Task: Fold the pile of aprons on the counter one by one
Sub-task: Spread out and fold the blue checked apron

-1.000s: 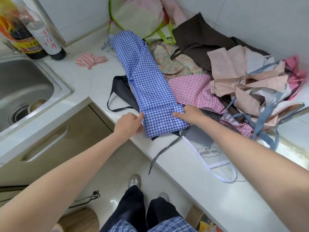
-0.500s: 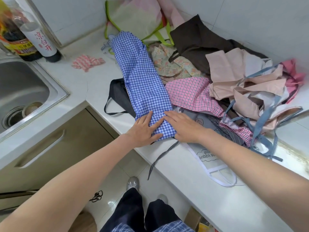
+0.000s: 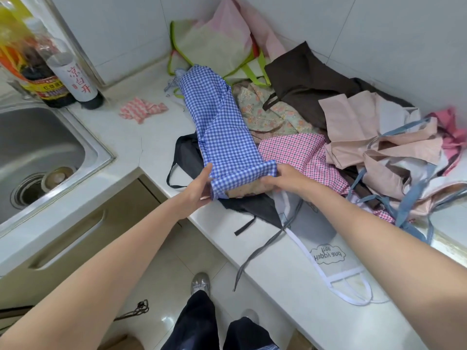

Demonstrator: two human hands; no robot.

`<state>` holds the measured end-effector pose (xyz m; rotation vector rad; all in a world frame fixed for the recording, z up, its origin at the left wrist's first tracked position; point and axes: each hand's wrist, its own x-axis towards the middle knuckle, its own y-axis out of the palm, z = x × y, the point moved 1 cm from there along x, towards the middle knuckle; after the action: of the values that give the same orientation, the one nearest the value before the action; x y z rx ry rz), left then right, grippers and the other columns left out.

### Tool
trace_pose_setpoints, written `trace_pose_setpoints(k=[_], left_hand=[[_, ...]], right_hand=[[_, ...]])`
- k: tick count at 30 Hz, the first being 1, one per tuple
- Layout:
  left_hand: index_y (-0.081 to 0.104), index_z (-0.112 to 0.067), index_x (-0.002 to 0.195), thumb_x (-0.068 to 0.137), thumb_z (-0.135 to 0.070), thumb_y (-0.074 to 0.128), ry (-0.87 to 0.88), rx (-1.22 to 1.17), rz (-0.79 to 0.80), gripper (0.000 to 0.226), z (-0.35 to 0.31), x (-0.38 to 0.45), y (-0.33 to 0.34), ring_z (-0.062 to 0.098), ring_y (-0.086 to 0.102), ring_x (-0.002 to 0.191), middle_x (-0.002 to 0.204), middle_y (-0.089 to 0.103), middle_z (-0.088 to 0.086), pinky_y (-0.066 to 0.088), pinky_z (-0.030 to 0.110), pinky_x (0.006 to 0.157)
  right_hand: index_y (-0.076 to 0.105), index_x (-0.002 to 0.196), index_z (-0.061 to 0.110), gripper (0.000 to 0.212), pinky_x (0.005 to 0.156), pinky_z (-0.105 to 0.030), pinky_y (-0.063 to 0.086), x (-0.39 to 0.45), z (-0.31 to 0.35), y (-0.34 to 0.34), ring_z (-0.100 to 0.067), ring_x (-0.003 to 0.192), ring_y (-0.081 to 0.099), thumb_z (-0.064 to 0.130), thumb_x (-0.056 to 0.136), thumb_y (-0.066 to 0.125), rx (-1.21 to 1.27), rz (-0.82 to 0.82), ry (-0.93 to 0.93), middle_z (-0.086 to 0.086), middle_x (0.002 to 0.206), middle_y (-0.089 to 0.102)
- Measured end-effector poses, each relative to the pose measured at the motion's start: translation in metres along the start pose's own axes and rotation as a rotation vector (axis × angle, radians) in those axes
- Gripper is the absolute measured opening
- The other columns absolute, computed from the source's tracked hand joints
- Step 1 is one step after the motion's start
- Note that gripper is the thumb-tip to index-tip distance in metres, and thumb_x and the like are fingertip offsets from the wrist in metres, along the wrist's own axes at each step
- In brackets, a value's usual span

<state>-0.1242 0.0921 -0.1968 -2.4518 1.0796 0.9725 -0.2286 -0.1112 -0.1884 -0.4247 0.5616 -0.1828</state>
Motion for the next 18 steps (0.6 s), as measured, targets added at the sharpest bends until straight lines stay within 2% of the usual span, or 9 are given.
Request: trace_pose_setpoints(k=[3, 6, 8, 9, 10, 12, 14, 16, 18], left_hand=[[0.045, -0.009, 0.136, 0.090, -0.068, 0.022, -0.038, -0.032, 0.062, 0.078, 0.000, 0.005, -0.010, 0.023, 0.049, 0.124, 0.134, 0.052, 0.006, 0.035, 0.032, 0.106], [0.052, -0.012, 0.128, 0.091, -0.057, 0.040, -0.025, 0.034, 0.078, 0.059, -0.002, 0.004, -0.015, 0.016, 0.060, 0.109, 0.124, 0.060, 0.003, 0.046, 0.025, 0.094], [0.060, -0.009, 0.112, 0.092, -0.046, 0.050, -0.026, 0.049, -0.024, 0.043, -0.004, 0.006, -0.015, 0.014, 0.065, 0.090, 0.113, 0.065, 0.006, 0.052, 0.020, 0.075], [0.060, -0.009, 0.102, 0.092, -0.044, 0.052, -0.017, 0.096, -0.119, 0.038, -0.005, 0.007, -0.016, 0.016, 0.064, 0.082, 0.107, 0.065, 0.009, 0.053, 0.022, 0.070], [0.056, -0.008, 0.096, 0.092, -0.043, 0.052, 0.016, 0.239, -0.224, 0.036, -0.006, 0.009, -0.018, 0.019, 0.061, 0.080, 0.103, 0.063, 0.011, 0.052, 0.025, 0.069], [0.046, -0.007, 0.107, 0.093, -0.039, 0.053, 0.186, 0.773, -0.460, 0.036, -0.011, 0.010, -0.021, 0.025, 0.053, 0.093, 0.107, 0.053, 0.012, 0.043, 0.032, 0.078], [0.037, -0.007, 0.129, 0.091, -0.032, 0.054, 0.425, 1.149, -0.575, 0.049, -0.015, 0.010, -0.013, 0.028, 0.042, 0.109, 0.122, 0.041, 0.012, 0.039, 0.034, 0.090], [0.027, -0.015, 0.139, 0.086, -0.036, 0.057, 0.465, 1.227, -0.566, 0.064, -0.015, 0.011, 0.002, 0.029, 0.036, 0.114, 0.130, 0.032, 0.009, 0.040, 0.036, 0.093], [0.022, -0.019, 0.142, 0.083, -0.041, 0.062, 0.359, 1.132, -0.546, 0.074, -0.013, 0.015, 0.011, 0.030, 0.031, 0.119, 0.135, 0.026, 0.009, 0.039, 0.037, 0.095]], right_hand=[[0.062, 0.103, 0.011, 0.021, 0.084, -0.034, 0.045, 0.013, 0.008, 0.009, -0.022, 0.095, 0.057, 0.028, 0.095, 0.053, -0.093, -0.095, 0.029, -0.004, 0.102, 0.061], [0.058, 0.087, 0.011, 0.028, 0.069, -0.029, 0.039, 0.026, 0.013, 0.016, -0.022, 0.083, 0.057, 0.036, 0.096, 0.048, -0.214, -0.137, 0.068, -0.005, 0.088, 0.060], [0.044, 0.068, 0.011, 0.041, 0.055, -0.028, 0.031, 0.033, 0.016, 0.021, -0.017, 0.062, 0.045, 0.041, 0.097, 0.046, -0.311, -0.167, 0.112, -0.002, 0.069, 0.048], [0.035, 0.063, 0.013, 0.046, 0.050, -0.028, 0.025, 0.034, 0.017, 0.025, -0.014, 0.056, 0.037, 0.043, 0.097, 0.044, -0.364, -0.188, 0.132, 0.000, 0.064, 0.039], [0.031, 0.061, 0.014, 0.048, 0.049, -0.028, 0.022, 0.035, 0.018, 0.028, -0.014, 0.054, 0.032, 0.044, 0.097, 0.043, -0.398, -0.214, 0.150, 0.001, 0.061, 0.034], [0.029, 0.060, 0.014, 0.050, 0.047, -0.029, 0.020, 0.035, 0.019, 0.036, -0.014, 0.052, 0.031, 0.045, 0.098, 0.041, -0.424, -0.262, 0.172, 0.000, 0.060, 0.033], [0.030, 0.059, 0.013, 0.051, 0.047, -0.029, 0.021, 0.034, 0.019, 0.042, -0.014, 0.053, 0.032, 0.045, 0.098, 0.041, -0.436, -0.287, 0.168, 0.000, 0.060, 0.035], [0.031, 0.060, 0.013, 0.050, 0.047, -0.028, 0.021, 0.034, 0.020, 0.044, -0.013, 0.054, 0.033, 0.044, 0.098, 0.041, -0.435, -0.300, 0.169, 0.000, 0.062, 0.036], [0.030, 0.061, 0.015, 0.048, 0.047, -0.027, 0.021, 0.036, 0.018, 0.043, -0.011, 0.055, 0.033, 0.044, 0.097, 0.042, -0.381, -0.313, 0.176, 0.001, 0.064, 0.036]])
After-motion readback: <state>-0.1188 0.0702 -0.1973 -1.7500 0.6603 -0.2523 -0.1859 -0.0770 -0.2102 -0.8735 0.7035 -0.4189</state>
